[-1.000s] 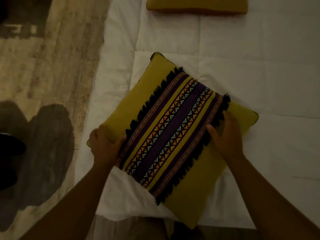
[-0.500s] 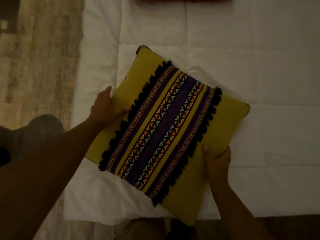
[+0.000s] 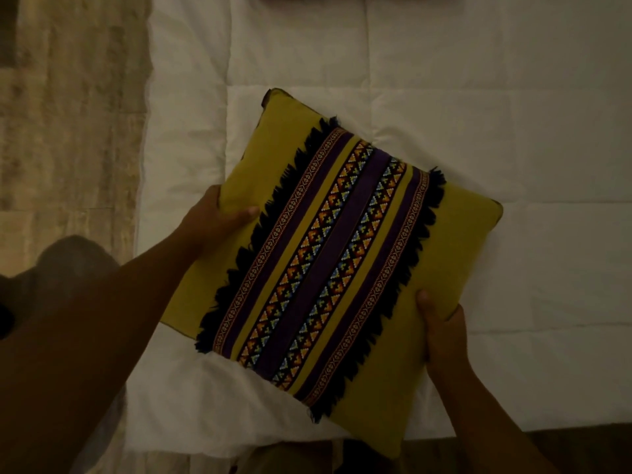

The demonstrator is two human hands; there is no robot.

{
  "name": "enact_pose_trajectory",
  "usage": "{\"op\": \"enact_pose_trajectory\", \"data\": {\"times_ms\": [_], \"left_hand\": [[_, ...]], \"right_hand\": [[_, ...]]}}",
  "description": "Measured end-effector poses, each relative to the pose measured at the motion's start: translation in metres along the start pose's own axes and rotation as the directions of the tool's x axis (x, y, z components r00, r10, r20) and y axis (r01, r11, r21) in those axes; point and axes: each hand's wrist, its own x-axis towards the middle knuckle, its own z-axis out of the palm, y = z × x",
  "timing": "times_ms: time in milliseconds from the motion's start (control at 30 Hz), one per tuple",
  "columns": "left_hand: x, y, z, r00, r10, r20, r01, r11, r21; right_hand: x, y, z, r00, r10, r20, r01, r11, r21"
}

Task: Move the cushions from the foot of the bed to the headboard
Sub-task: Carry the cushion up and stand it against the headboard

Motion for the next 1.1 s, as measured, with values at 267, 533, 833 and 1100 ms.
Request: {"op": "enact_pose_trajectory", "data": {"times_ms": [267,533,833,1100], "left_hand": [[-0.045,-0.007,0.002,0.992,0.044,-0.121,-0.059,0.992,-0.116],[-0.108,-0.052,0.027,0.959,-0.134,-0.248,0.036,0.931,-0.362],[-0.109,-0.07,0.053,0.956,-0.218,-0.195,0.124,0.907,-0.403],[-0.083,-0.077,0.018,0.987,-0.086,0.136,0.145,0.847,-0.512]], "right_hand": [[-0.004,-0.036,-0.003,0.992,-0.121,0.024,0.122,0.992,-0.013],[0.025,-0.087,0.001,0.945,-0.235,0.227,0.275,0.947,-0.168],[0.05,-0.068,0.0,0.951,-0.096,0.293,0.171,0.955,-0.243],[0.071,-0.078,-0.011,0.919,-0.021,0.394,0.141,0.95,-0.28]]}}
